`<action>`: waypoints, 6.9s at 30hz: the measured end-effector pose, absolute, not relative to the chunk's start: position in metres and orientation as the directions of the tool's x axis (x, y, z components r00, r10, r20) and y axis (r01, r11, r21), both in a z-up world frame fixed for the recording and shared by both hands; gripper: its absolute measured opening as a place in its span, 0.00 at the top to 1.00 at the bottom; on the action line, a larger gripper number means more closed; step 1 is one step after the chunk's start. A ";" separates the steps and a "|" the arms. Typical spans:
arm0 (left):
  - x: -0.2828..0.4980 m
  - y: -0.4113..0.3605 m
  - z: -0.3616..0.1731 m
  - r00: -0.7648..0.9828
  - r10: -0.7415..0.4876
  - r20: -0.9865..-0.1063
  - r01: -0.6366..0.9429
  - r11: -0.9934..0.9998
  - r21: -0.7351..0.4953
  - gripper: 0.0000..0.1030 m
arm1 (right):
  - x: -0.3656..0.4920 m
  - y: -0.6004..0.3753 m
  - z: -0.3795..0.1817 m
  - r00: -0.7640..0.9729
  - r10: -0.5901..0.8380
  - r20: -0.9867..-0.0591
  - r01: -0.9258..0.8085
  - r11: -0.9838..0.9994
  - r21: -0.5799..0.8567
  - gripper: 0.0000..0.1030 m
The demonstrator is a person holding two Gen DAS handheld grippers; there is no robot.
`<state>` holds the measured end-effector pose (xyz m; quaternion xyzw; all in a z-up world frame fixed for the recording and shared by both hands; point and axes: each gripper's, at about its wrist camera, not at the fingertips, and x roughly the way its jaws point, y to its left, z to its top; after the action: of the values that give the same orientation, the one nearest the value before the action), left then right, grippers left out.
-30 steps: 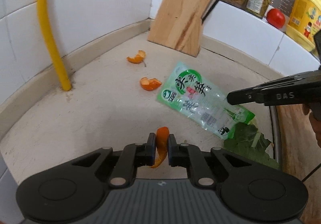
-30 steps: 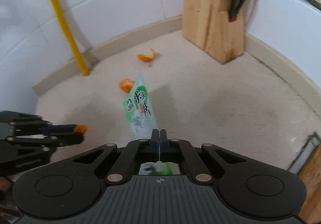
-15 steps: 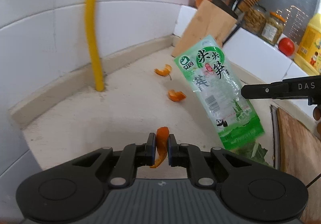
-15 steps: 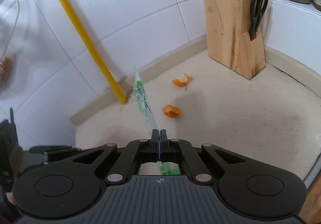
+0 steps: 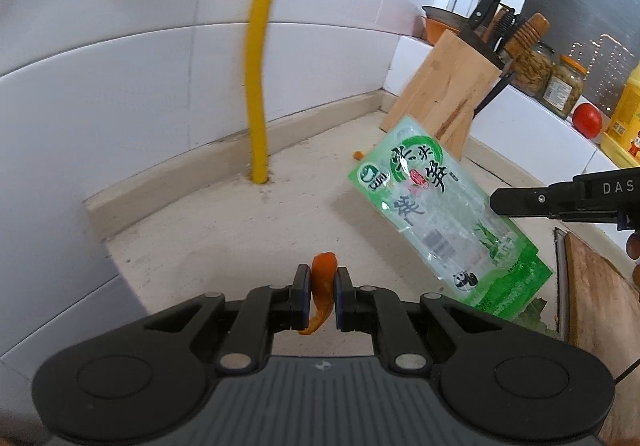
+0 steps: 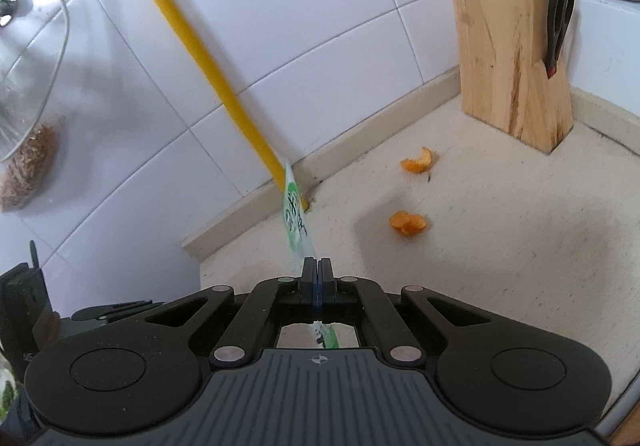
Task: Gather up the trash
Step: 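Lift the green packet with the right gripper while the left holds the peel, then carry the held packet and orange peel off the counter down to the black bin, then open both grippers over the bin, dropping the packet and peel, then raise both open grippers back up to the counter, then grasp the green cabbage leaves with the right gripper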
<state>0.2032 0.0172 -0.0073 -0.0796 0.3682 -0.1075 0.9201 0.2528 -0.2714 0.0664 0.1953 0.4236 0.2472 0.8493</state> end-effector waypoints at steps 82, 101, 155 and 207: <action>0.118 0.198 -0.118 0.490 0.004 -0.872 -0.215 0.970 -0.116 0.80 | 0.191 0.017 -0.038 0.140 0.668 -0.731 -0.316 0.730 0.607 0.97; 0.104 0.175 -0.093 0.615 0.116 -0.780 -0.138 0.990 0.038 0.63 | 0.181 0.014 -0.037 0.200 0.615 -0.763 -0.304 0.779 0.548 0.79; 0.183 -0.008 -0.024 0.534 -0.074 -0.842 0.253 0.964 0.076 0.35 | 0.129 -0.171 0.074 0.654 0.325 -0.683 -0.199 0.945 0.259 0.40; 0.254 -0.138 -0.024 0.685 -0.070 -0.725 0.286 0.941 0.179 0.32 | 0.173 -0.298 -0.007 0.503 0.231 -0.833 -0.115 0.973 0.201 0.43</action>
<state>0.2541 -0.1383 -0.0240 0.1403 0.3846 -0.0980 0.9071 0.1727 -0.2976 -0.0069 0.0595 0.4884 0.1001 0.8648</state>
